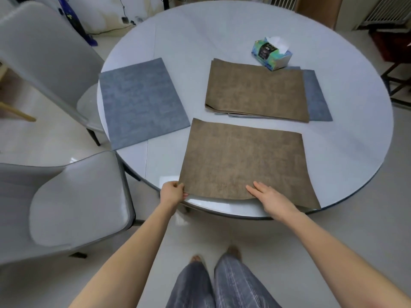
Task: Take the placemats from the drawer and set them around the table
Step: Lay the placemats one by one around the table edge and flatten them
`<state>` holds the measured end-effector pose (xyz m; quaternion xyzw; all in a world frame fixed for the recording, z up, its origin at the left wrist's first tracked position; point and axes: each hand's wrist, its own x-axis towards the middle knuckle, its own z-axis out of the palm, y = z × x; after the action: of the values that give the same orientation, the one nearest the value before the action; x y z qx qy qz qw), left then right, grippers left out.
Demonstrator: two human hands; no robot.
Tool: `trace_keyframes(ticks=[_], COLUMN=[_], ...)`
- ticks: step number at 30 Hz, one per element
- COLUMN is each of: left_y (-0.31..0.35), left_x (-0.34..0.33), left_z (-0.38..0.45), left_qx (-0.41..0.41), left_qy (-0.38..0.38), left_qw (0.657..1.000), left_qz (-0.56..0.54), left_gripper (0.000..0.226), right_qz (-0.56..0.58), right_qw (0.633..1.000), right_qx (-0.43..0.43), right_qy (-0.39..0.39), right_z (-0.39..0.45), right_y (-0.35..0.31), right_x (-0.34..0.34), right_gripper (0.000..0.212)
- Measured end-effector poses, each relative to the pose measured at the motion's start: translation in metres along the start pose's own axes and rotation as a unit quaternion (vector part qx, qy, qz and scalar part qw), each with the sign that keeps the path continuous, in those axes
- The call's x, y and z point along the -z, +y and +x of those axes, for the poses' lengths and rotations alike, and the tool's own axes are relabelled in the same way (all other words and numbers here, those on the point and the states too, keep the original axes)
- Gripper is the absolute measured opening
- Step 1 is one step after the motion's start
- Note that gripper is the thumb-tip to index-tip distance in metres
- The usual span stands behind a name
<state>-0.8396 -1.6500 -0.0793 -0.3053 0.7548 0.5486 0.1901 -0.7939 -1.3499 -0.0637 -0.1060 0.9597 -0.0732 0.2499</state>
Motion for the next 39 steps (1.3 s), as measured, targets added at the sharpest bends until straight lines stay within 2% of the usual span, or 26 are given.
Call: trace_keyframes(ticks=[5,9,11,15,17,19,23,25,28,35,37,39], left_y=[-0.009,-0.020,-0.029,-0.038,-0.038,-0.036,-0.036,-0.037,-0.033,-0.022,-0.021,-0.019], left_x=[0.009,0.015,0.018,0.018,0.014,0.009,0.000,-0.004,-0.007,-0.015,-0.016,-0.016], left_z=[-0.004,-0.009,-0.010,-0.015,-0.018,-0.020,-0.024,-0.026,-0.028,-0.025,-0.021,-0.019], left_qx=[0.034,0.085,0.123,0.175,0.177,0.173,0.159,0.128,0.100,0.104,0.101,0.086], left_qy=[0.052,0.058,0.062,0.080,0.067,0.064,0.111,0.142,0.141,0.173,0.180,0.185], left_qw=[0.994,0.977,0.963,0.934,0.936,0.936,0.922,0.924,0.939,0.929,0.935,0.953], left_qz=[-0.087,-0.189,-0.231,-0.300,-0.296,-0.301,-0.334,-0.330,-0.297,-0.311,-0.290,-0.222], left_gripper=[0.014,0.003,0.013,0.015,0.011,0.019,0.024,0.026,0.010,0.012,0.011,0.007], right_qz=[-0.004,-0.006,-0.002,0.011,0.014,0.016,0.012,0.014,0.025,0.048,0.053,0.060], right_qw=[1.000,1.000,1.000,1.000,1.000,1.000,1.000,1.000,0.999,0.998,0.997,0.997], right_qx=[-0.016,-0.021,-0.022,-0.023,-0.020,-0.019,-0.023,-0.017,0.000,0.009,0.009,0.009], right_qy=[-0.006,0.001,-0.006,-0.009,-0.004,0.005,0.016,0.023,0.028,0.043,0.052,0.055], right_z=[-0.001,-0.004,-0.007,-0.009,-0.009,-0.010,-0.012,-0.014,-0.017,-0.006,-0.004,-0.004], right_y=[-0.005,-0.014,-0.016,-0.011,-0.010,-0.012,-0.012,-0.012,-0.008,0.001,0.003,0.003], right_x=[-0.011,-0.021,-0.027,-0.031,-0.032,-0.033,-0.039,-0.042,-0.046,-0.053,-0.053,-0.053], right_gripper=[0.089,0.092,0.089,0.084,0.086,0.086,0.087,0.076,0.057,0.053,0.053,0.053])
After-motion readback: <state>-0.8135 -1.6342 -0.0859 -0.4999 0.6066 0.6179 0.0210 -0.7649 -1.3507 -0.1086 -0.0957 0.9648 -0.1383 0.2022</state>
